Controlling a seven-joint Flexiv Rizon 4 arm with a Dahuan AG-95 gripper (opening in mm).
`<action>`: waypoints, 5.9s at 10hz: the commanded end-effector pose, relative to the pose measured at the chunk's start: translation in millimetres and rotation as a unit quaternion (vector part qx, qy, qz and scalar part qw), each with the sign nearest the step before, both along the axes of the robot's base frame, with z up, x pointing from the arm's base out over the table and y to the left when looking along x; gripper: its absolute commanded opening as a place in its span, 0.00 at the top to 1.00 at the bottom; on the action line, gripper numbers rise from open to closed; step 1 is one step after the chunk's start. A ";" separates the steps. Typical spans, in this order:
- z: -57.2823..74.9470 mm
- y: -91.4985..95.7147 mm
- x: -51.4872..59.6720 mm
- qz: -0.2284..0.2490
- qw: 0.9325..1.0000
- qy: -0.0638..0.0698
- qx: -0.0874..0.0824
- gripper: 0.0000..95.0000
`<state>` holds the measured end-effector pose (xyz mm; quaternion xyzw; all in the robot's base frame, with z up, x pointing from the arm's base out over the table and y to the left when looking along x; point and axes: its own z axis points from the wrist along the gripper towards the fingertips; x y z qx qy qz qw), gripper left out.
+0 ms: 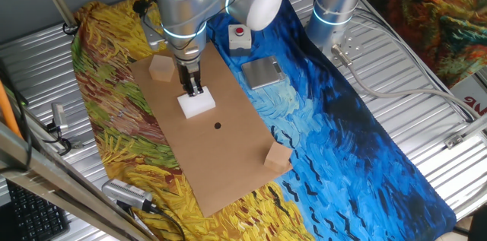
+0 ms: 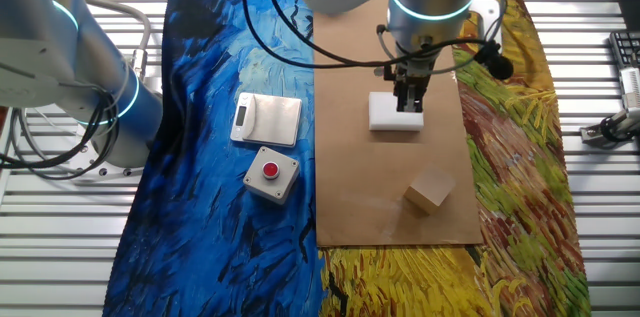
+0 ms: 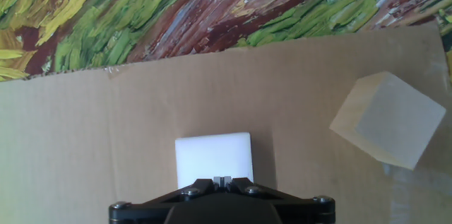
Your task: Clean the tabletop with a sponge
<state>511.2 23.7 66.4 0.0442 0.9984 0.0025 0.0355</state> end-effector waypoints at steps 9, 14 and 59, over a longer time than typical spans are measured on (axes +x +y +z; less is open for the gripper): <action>-4.8 -0.1 -0.1 0.060 0.998 0.005 0.000 0.00; -6.0 -0.2 -0.1 0.062 0.998 0.003 -0.002 0.00; -41.4 8.7 -1.7 0.047 0.999 -0.003 -0.001 0.20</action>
